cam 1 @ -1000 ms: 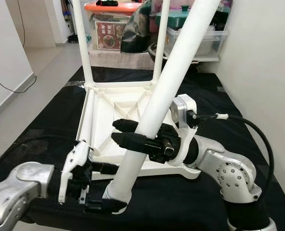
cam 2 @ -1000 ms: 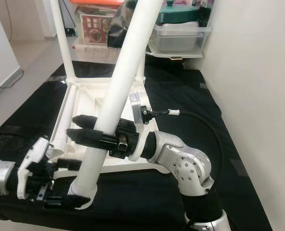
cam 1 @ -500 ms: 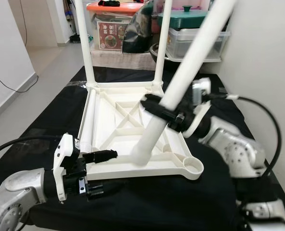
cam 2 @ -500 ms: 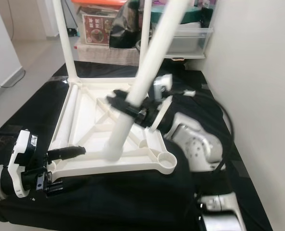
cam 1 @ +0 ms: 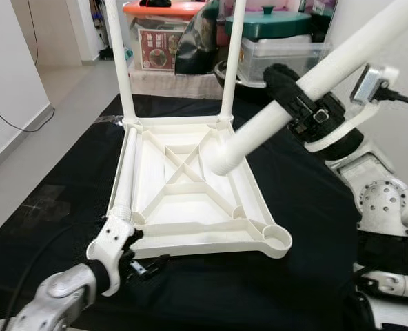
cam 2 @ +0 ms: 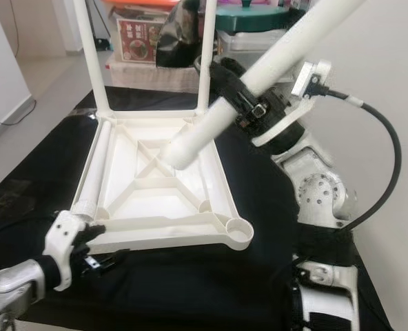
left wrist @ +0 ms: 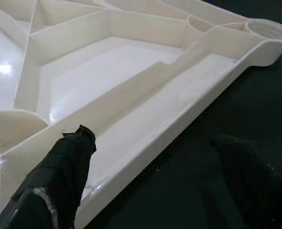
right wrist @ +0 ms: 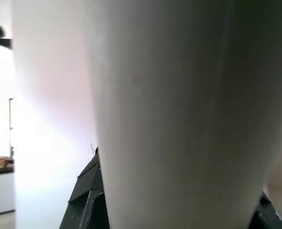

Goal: Building children table

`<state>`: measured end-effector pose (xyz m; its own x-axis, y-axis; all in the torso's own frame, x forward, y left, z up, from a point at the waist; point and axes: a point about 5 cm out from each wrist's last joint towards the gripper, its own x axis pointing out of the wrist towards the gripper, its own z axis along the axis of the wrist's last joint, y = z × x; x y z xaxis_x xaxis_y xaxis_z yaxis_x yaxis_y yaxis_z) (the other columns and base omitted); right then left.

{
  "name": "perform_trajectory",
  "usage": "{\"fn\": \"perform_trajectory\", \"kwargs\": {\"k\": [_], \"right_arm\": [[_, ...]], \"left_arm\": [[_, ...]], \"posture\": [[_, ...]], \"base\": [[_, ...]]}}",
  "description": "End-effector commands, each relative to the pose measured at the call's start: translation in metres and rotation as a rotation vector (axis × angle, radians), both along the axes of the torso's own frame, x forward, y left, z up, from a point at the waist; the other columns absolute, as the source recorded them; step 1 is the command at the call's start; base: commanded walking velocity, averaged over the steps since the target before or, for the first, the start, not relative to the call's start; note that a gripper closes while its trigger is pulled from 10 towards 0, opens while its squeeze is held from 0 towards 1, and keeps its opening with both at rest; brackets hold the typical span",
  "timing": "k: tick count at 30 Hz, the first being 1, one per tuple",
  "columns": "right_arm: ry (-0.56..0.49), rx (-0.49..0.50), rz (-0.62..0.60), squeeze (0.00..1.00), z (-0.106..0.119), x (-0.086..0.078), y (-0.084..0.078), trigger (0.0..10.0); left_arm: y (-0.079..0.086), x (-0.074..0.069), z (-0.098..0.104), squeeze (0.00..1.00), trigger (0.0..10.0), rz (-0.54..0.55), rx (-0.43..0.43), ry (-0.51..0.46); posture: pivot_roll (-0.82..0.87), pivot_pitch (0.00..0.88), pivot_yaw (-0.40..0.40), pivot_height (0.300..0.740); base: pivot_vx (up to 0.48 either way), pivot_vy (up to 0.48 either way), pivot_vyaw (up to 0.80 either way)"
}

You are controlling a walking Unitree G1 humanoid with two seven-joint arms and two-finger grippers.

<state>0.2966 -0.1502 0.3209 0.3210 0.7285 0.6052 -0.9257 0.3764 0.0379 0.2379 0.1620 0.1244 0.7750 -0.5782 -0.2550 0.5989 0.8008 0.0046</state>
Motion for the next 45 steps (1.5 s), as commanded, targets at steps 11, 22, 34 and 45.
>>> {"fn": "perform_trajectory", "kwargs": {"k": [11, 22, 34, 45], "right_arm": [[-0.029, -0.069, 0.125, 0.0, -0.008, -0.014, 0.025, 0.0], [0.023, -0.096, 0.07, 0.0, -0.015, -0.01, 0.028, 0.0], [0.364, -0.186, -0.391, 0.0, -0.044, 0.042, 0.047, 0.0], [0.716, 0.036, -1.048, 0.0, -0.057, 0.084, -0.038, 0.0]], "left_arm": [[-0.006, 0.007, -0.003, 0.0, 10.0, 0.011, 0.023, -0.029], [-0.013, 0.007, 0.0, 0.0, 10.0, -0.037, 0.033, -0.057], [-0.012, 0.038, 0.021, 0.0, 10.0, -0.006, 0.175, -0.248], [-0.021, 0.017, -0.005, 0.0, 10.0, -0.109, 0.241, -0.185]], "posture": [[0.09, 0.0, -0.027, 0.74], [0.09, 0.0, -0.033, 0.74], [0.09, 0.0, -0.025, 0.74], [0.09, 0.0, -0.036, 0.74]], "base": [[0.0, 0.0, 0.0], [0.0, 0.0, 0.0], [0.0, 0.0, 0.0], [0.0, 0.0, 0.0]]}}
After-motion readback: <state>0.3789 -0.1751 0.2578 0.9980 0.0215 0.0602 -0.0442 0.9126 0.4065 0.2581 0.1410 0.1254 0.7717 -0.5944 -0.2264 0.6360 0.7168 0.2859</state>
